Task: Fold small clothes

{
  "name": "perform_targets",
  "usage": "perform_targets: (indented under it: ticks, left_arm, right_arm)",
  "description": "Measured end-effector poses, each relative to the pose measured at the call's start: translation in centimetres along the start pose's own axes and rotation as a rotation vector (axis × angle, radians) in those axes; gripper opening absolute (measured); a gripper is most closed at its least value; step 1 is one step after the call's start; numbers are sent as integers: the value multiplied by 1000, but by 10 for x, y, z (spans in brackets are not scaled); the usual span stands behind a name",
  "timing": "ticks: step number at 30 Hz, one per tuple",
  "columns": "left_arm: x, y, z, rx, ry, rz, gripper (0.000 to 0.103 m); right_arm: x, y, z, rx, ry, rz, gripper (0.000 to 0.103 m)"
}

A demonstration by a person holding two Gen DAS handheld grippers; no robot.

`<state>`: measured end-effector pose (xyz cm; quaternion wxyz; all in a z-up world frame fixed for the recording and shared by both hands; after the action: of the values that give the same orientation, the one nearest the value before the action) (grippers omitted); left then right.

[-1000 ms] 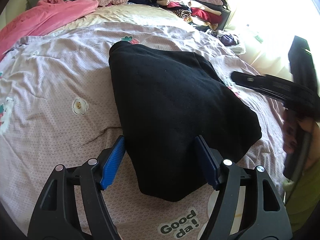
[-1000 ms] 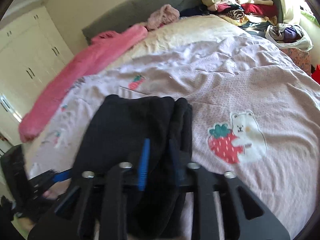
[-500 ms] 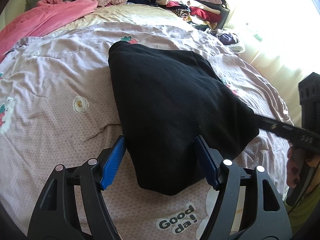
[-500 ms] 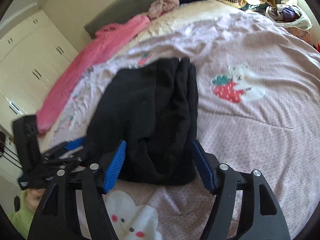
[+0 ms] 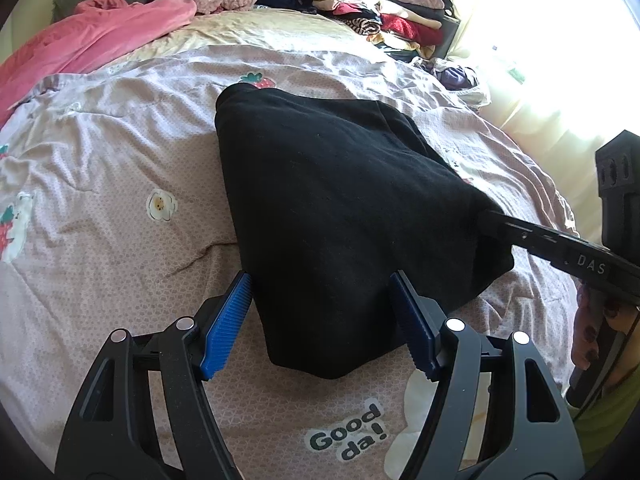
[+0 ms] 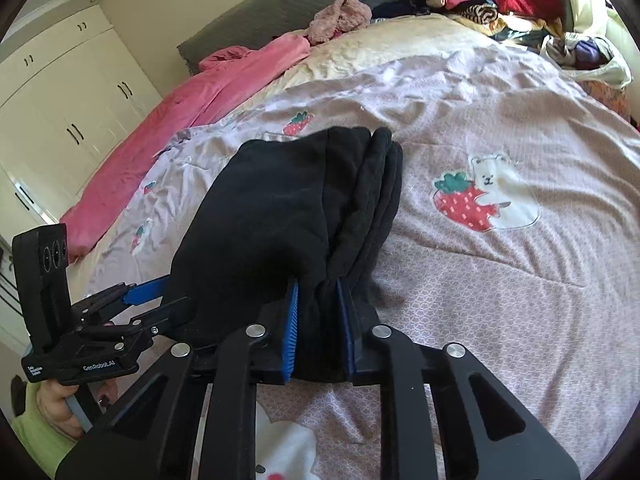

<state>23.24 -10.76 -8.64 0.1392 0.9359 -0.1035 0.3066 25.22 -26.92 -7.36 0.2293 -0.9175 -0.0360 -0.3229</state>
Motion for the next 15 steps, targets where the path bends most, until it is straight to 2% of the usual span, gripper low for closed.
perform_targets:
  ticks: [5,8,12,15]
  left_arm:
    - [1,5,-10,-13,8,10,62]
    - [-3,5,-4,0,-13,21,62]
    - [-11,3,5,0,-34,14,62]
    - [-11,2,4,3,-32,13,62]
  right_arm:
    - [1,-5,-14,-13,23,-33,15]
    - [-11,7,5,-49,-20,-13,16]
    - [-21,19,17,-69,-12,31,29]
    - [-21,15,10,-95,12,31,36]
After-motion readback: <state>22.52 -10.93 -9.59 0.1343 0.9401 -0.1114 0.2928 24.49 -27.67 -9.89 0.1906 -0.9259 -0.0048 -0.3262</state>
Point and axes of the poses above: each gripper's, at about its wrist camera, not at the fingertips, and z roughly the way its jaws point, y to its right, x to its top, the point moved 5 cm from there along z, roughly the way its jaws point
